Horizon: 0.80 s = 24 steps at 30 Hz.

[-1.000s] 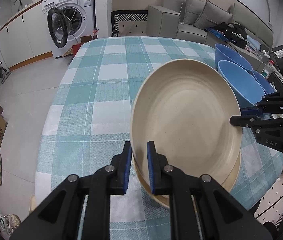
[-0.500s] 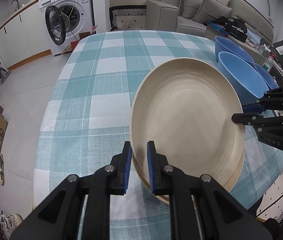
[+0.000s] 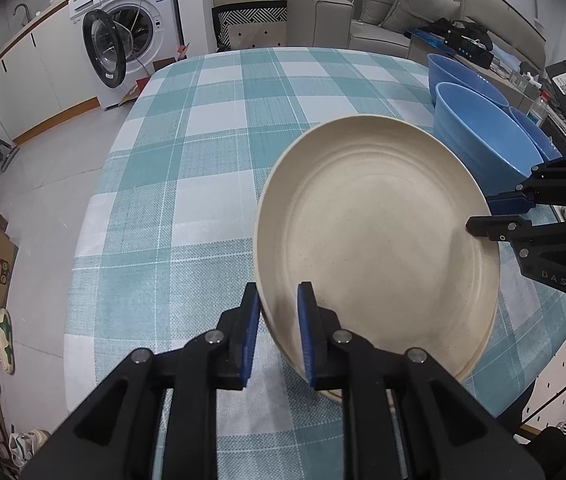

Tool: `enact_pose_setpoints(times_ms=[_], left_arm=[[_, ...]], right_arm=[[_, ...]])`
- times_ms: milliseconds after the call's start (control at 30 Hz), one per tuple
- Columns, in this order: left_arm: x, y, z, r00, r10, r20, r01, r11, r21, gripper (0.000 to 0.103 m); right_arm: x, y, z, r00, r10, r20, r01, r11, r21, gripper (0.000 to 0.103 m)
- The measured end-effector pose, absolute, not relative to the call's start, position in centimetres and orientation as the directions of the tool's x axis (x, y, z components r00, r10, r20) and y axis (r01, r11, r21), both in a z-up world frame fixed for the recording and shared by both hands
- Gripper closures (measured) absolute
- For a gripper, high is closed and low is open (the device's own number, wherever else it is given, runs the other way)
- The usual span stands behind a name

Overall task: Organize plates and bowls
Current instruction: 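Lower the smaller cream plate onto the large cream plate with both grippers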

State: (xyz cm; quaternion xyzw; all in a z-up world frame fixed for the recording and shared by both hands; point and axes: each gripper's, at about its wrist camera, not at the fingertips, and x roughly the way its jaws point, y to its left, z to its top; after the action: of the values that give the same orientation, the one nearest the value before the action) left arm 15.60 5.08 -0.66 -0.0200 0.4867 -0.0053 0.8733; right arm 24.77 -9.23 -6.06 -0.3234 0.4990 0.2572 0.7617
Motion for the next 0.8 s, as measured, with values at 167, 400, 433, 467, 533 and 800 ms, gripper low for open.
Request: enact_pose_setpoints(times_ms=[167,400,433,467,533,800], left_arm=[[15.7,5.0,-0.8,0.521,-0.026,-0.853,0.002,1.0,-0.03,0.085],[15.8,4.5,-1.0,0.511,-0.001,-0.86,0.019,1.0,0.01,0.083],[15.8,4.4,-1.0,0.51,0.0,-0.86,0.02,1.0,0.011,0.083],[15.8,4.5,-1.0,0.51,-0.002,-0.86,0.021,1.0,0.01,0.083],[15.8,4.6,-1.0,0.51,-0.007,-0.86,0.023,1.0,0.006,0.083],[16.0,4.5,-1.2,0.513,0.028,-0.858,0.026,0.998,0.049,0.079]], right_arm=[[24.5,-9.0,-6.5,0.377,0.052,-0.925,-0.719,0.645,-0.257,0.084],[23.9,-8.5,-6.9,0.401,0.024,-0.916,-0.726,0.617,-0.302,0.082],[23.9,-8.5,-6.9,0.403,0.022,-0.915,-0.728,0.614,-0.306,0.082],[23.9,-8.6,-6.9,0.402,0.022,-0.915,-0.729,0.612,-0.306,0.082],[24.0,-8.6,-6.9,0.399,0.025,-0.917,-0.731,0.612,-0.302,0.082],[24.0,-8.6,-7.2,0.397,0.026,-0.918,-0.74,0.601,-0.303,0.082]])
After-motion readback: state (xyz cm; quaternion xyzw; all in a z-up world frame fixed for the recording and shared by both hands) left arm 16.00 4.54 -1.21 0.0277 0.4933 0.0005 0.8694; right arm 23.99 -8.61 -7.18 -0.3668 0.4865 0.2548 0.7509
